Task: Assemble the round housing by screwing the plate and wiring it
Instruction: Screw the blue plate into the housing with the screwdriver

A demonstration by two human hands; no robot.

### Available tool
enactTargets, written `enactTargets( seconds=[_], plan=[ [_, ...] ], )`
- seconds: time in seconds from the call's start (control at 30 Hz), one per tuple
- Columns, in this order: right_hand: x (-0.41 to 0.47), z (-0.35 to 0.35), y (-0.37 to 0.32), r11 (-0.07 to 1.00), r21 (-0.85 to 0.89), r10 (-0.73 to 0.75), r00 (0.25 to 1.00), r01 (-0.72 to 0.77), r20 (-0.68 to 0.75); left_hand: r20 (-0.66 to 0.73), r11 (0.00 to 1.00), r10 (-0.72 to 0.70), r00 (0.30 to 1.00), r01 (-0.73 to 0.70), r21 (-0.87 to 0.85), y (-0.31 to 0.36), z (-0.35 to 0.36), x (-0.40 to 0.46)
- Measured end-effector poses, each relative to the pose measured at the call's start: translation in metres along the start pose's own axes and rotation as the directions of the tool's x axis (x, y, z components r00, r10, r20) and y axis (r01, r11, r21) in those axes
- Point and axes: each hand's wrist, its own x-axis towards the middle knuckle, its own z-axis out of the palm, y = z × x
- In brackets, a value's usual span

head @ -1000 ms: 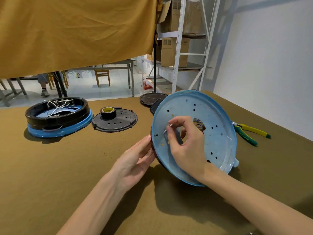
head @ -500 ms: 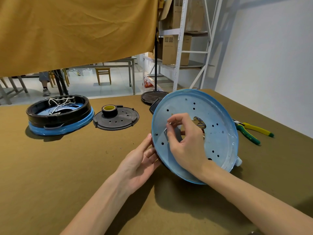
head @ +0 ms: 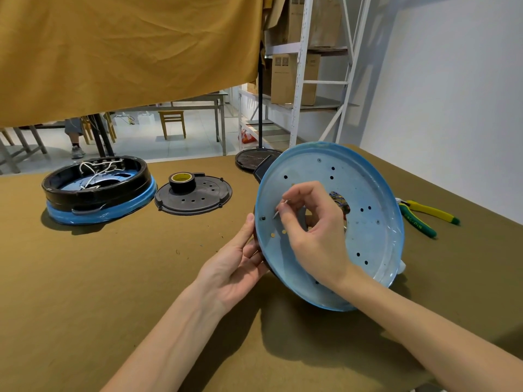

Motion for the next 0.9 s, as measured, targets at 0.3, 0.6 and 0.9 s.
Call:
enactTargets(
  seconds=[0.3,0.6,0.9],
  plan=[
    [-0.003,0.003,-0.001,0.999,-0.031,-0.023,1.0,0.024,0.014,0.006,1.0,0.005,1.0,-0.005,0.0,0.002,-0.004,0.003],
    [-0.013,-0.004,-0.013,0.998,-0.054,-0.031,0.999,0.029,-0.033,0.074,0.999,0.027,0.997,-0.029,0.034,0.001,-0.004,-0.002],
    [-0.012,-0.019,-0.023,0.993,-0.072,0.087,0.995,-0.09,-0.04,0.092,0.997,-0.008,0.996,0.014,-0.071,-0.003,-0.005,-0.001]
  ],
)
